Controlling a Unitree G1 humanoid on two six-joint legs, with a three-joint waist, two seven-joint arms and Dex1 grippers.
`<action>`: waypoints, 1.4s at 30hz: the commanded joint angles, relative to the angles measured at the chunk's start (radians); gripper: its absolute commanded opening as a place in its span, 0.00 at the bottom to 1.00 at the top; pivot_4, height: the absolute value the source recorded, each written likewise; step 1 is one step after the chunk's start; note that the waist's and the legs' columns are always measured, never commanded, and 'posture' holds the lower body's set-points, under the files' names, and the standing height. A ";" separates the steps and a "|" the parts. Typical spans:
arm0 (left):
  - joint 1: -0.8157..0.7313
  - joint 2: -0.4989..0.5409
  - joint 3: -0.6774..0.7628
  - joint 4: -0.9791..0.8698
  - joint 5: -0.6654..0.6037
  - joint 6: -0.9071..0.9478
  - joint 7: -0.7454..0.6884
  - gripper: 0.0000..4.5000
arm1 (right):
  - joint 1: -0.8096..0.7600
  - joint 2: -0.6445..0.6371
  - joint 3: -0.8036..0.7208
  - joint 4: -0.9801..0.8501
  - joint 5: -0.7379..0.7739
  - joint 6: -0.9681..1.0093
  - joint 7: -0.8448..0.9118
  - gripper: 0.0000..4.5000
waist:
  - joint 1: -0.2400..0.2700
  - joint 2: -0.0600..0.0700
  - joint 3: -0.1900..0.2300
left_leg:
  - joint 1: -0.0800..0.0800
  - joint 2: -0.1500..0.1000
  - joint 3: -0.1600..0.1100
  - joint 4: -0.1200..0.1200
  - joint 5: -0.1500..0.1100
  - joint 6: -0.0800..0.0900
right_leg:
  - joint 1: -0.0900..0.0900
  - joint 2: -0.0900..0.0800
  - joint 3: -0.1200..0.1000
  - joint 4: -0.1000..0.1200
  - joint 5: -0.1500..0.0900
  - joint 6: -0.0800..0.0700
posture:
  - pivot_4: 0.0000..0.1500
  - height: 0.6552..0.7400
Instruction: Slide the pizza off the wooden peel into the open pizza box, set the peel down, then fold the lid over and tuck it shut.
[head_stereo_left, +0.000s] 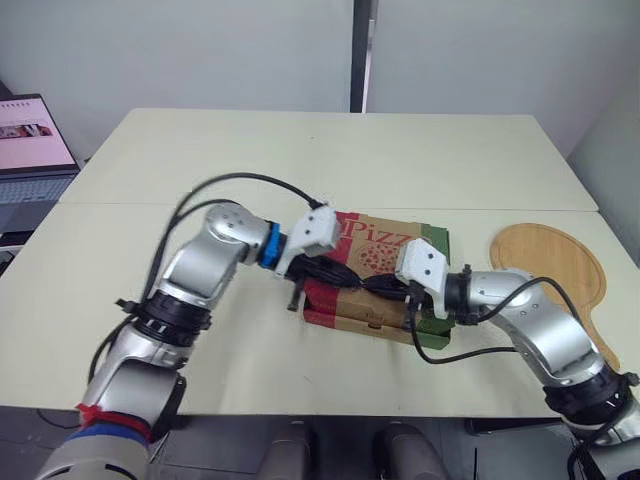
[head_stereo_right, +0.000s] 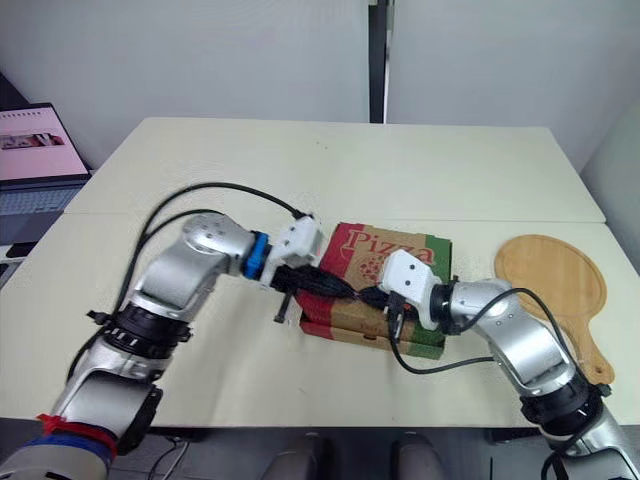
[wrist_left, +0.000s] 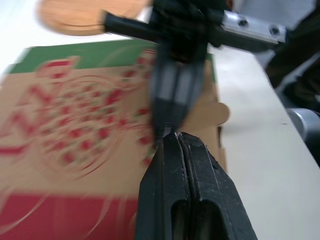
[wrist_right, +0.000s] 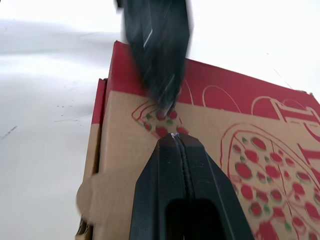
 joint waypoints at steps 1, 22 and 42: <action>-0.012 0.076 0.075 -0.005 -0.015 0.004 0.003 0.00 | -0.017 0.009 0.007 0.007 -0.023 -0.039 0.019 0.01 | -0.001 0.000 0.000 | 0.000 0.000 0.000 0.000 0.000 0.000 | 0.000 0.000 0.000 0.000 0.000 0.000 | 1.00 1.00; 0.093 0.099 -0.032 0.092 0.124 -0.227 0.000 0.00 | -0.012 0.019 -0.008 0.007 -0.038 -0.048 0.051 0.01 | -0.001 0.000 0.000 | -0.001 0.000 0.000 0.000 0.000 0.000 | -0.002 0.000 0.000 0.001 0.000 0.000 | 1.00 1.00; 0.114 -0.022 0.083 -0.002 0.004 -0.033 0.153 0.00 | -0.016 0.031 -0.012 0.005 -0.036 -0.045 0.059 0.01 | 0.011 0.000 0.000 | -0.001 -0.001 0.000 0.000 0.000 0.000 | -0.002 -0.001 0.000 0.001 0.000 0.000 | 1.00 1.00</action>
